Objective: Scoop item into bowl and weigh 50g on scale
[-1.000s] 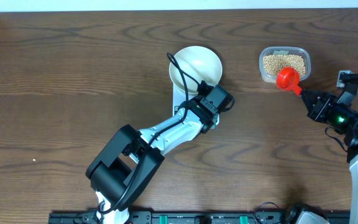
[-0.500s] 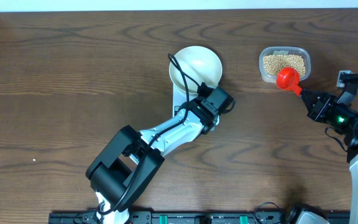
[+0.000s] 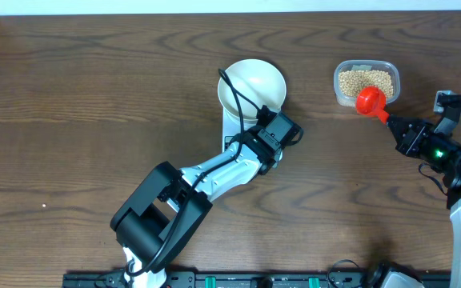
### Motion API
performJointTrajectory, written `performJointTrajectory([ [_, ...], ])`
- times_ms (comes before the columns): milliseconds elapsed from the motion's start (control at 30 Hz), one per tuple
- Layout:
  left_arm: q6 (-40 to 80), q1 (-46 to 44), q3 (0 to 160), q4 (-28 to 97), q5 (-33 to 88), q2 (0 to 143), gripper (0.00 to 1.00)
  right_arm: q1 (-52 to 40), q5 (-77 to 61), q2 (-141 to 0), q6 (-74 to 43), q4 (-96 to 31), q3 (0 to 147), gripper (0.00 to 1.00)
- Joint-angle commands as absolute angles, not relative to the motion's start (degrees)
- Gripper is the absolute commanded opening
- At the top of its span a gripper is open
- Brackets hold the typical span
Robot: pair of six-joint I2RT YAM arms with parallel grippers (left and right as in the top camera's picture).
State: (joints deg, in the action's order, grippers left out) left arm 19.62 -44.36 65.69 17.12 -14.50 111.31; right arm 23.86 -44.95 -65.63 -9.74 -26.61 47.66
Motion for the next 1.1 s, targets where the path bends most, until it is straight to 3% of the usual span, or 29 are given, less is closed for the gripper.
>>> performJointTrajectory([
  [0, 18.4, -43.1, 60.4, 18.8, -10.3, 119.6, 0.07, 24.1, -44.9, -65.8, -8.5, -26.7, 48.0, 0.01],
  [467, 18.1, -43.1, 62.0, 21.2, -10.7, 116.1, 0.07, 24.1, -44.9, -65.8, -8.5, -26.7, 48.0, 0.01],
  [900, 18.0, -42.9, 62.9, 27.9, -9.0, 87.4, 0.07, 24.1, -44.5, -65.8, -8.5, -26.6, 48.0, 0.01],
  [1067, 18.1, -38.8, 62.9, 31.1, -9.0, 77.3, 0.07, 24.1, -44.5, -65.8, -8.5, -26.5, 48.0, 0.01],
])
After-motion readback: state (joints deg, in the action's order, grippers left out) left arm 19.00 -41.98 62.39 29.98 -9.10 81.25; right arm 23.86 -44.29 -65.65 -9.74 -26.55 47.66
